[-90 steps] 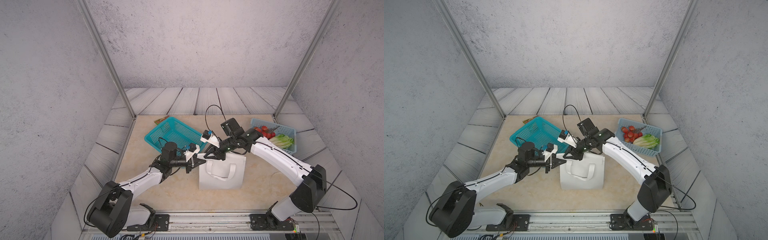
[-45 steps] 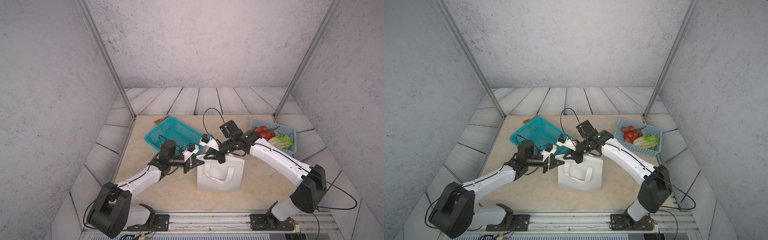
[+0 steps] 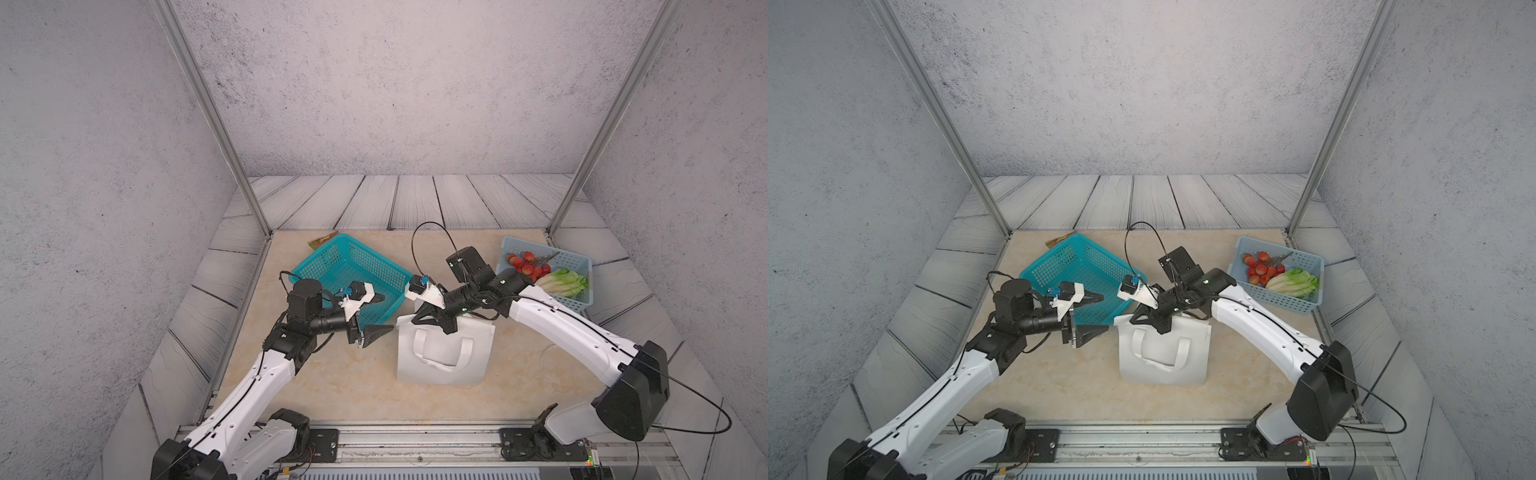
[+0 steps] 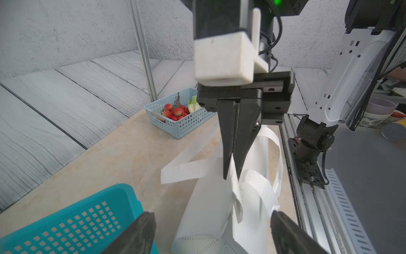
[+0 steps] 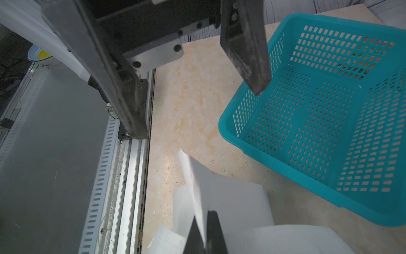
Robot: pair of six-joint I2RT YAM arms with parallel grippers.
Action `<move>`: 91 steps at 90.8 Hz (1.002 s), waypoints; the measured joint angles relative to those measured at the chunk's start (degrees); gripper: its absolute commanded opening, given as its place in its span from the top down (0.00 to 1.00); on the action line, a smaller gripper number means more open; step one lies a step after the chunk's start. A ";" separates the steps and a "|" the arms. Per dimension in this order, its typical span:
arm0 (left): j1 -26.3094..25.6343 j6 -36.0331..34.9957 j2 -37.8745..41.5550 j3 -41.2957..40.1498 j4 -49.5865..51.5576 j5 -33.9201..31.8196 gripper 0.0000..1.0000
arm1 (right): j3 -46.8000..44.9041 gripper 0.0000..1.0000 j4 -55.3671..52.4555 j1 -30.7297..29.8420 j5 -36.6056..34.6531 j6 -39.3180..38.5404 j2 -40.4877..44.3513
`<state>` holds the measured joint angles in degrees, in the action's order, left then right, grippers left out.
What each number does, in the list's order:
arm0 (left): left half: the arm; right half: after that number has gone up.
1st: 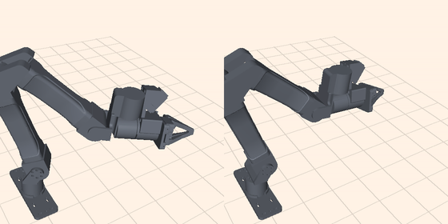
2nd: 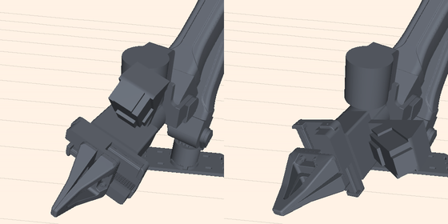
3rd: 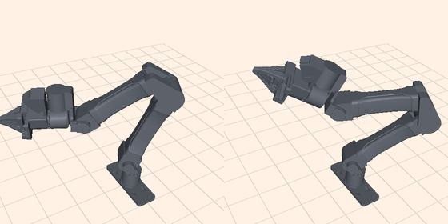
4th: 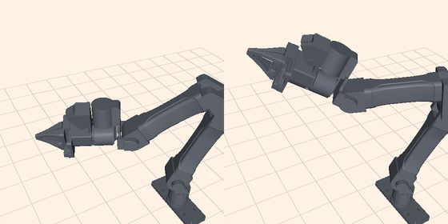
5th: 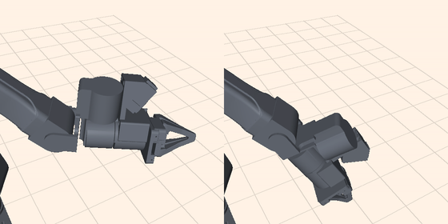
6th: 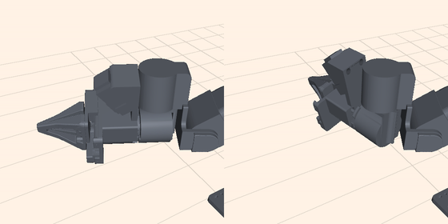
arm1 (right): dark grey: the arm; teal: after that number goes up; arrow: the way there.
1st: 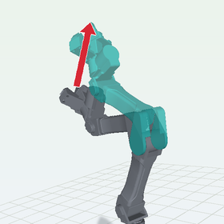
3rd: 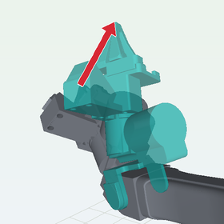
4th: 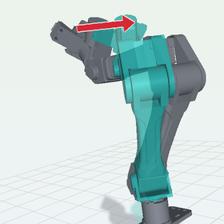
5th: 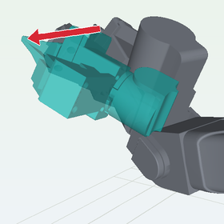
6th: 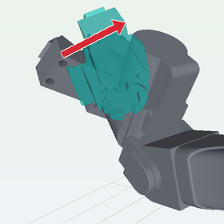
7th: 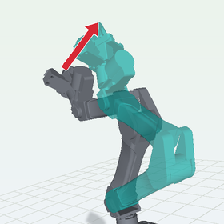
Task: Place the ice pack in the delivery bag
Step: Seal the delivery bag at the center of the board.
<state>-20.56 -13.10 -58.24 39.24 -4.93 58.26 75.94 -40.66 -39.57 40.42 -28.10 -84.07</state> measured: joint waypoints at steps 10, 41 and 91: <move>-1.55 -0.44 -4.79 2.29 0.68 0.02 0.21 | -0.35 0.96 0.79 0.00 0.13 -0.02 0.07; -4.50 -3.17 -14.36 9.16 3.98 4.11 0.94 | -0.61 0.80 1.25 0.26 -0.61 -0.28 0.09; -5.01 -6.73 -12.13 9.18 8.09 4.52 1.00 | -10.12 0.64 -8.52 7.10 -12.63 -0.98 15.98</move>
<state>-25.56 -19.84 -70.37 48.42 3.16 62.78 65.82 -49.19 -32.47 27.79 -29.08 -68.10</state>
